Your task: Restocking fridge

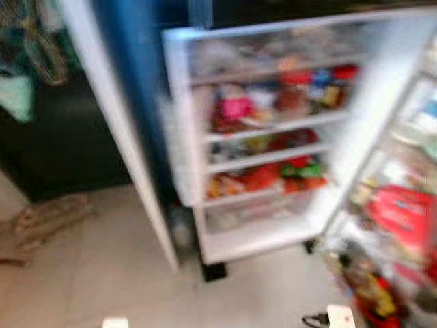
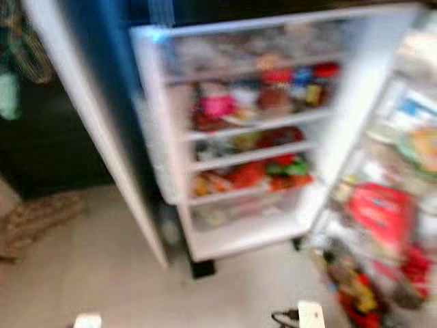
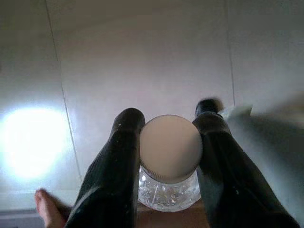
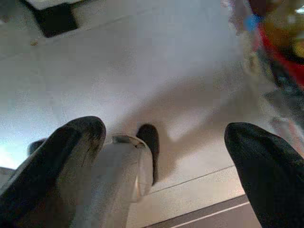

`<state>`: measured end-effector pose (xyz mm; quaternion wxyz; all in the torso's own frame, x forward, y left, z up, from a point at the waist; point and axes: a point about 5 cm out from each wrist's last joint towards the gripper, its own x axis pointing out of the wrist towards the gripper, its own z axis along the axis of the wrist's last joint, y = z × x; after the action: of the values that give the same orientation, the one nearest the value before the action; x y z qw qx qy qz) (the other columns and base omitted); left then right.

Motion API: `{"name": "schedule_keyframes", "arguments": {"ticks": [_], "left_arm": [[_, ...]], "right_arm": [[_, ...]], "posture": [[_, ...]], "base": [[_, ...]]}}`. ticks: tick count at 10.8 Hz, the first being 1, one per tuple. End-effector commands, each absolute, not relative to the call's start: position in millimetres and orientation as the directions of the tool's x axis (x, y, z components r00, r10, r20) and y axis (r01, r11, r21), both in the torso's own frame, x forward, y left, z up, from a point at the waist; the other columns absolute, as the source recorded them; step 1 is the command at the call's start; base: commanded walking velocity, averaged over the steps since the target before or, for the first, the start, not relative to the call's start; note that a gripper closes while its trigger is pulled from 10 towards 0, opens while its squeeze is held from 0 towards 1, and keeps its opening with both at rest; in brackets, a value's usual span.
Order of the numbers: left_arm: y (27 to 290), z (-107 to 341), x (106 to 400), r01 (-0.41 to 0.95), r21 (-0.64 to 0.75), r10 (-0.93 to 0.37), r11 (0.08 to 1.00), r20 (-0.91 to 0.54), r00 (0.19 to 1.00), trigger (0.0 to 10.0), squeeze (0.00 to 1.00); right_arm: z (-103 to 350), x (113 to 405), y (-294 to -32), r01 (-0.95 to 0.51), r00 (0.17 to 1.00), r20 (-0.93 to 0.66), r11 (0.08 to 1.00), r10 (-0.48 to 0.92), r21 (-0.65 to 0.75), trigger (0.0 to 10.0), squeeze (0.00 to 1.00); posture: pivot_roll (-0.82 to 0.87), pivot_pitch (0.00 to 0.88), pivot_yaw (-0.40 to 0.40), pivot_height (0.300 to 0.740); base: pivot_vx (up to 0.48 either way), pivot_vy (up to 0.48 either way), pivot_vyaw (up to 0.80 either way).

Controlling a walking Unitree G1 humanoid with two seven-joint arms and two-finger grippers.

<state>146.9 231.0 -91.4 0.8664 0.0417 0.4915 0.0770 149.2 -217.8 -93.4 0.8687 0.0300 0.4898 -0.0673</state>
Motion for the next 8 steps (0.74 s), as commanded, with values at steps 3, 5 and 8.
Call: {"name": "schedule_keyframes", "arguments": {"ticks": [3, 5, 8], "left_arm": [[227.2, -95.2, 139.4, -0.084, 0.139, 0.162, 0.987, -0.859, 0.485, 10.0, 0.00], [227.1, -94.7, 140.4, -0.074, 0.141, 0.159, 0.987, -0.857, 0.490, 10.0, 0.00], [227.6, -94.2, 141.0, -0.068, 0.139, 0.155, 0.988, -0.853, 0.499, 10.0, 0.00]], "right_arm": [[-93.0, 147.9, -223.8, 0.176, 0.502, -0.855, 0.983, -0.130, -0.047, 10.0, 0.00], [-92.8, 148.4, -223.7, 0.176, 0.504, -0.854, 0.983, -0.133, -0.048, 10.0, 0.00], [-93.2, 147.9, -222.3, 0.174, 0.502, -0.855, 0.984, -0.129, -0.045, 10.0, 0.00]], "posture": [[-0.10, 0.000, 0.026, 0.740], [-0.10, 0.000, 0.029, 0.740], [-0.10, 0.000, 0.033, 0.740]], "base": [[0.000, -0.295, 0.00], [0.000, -0.287, 0.00], [0.000, -0.094, 0.00]]}}
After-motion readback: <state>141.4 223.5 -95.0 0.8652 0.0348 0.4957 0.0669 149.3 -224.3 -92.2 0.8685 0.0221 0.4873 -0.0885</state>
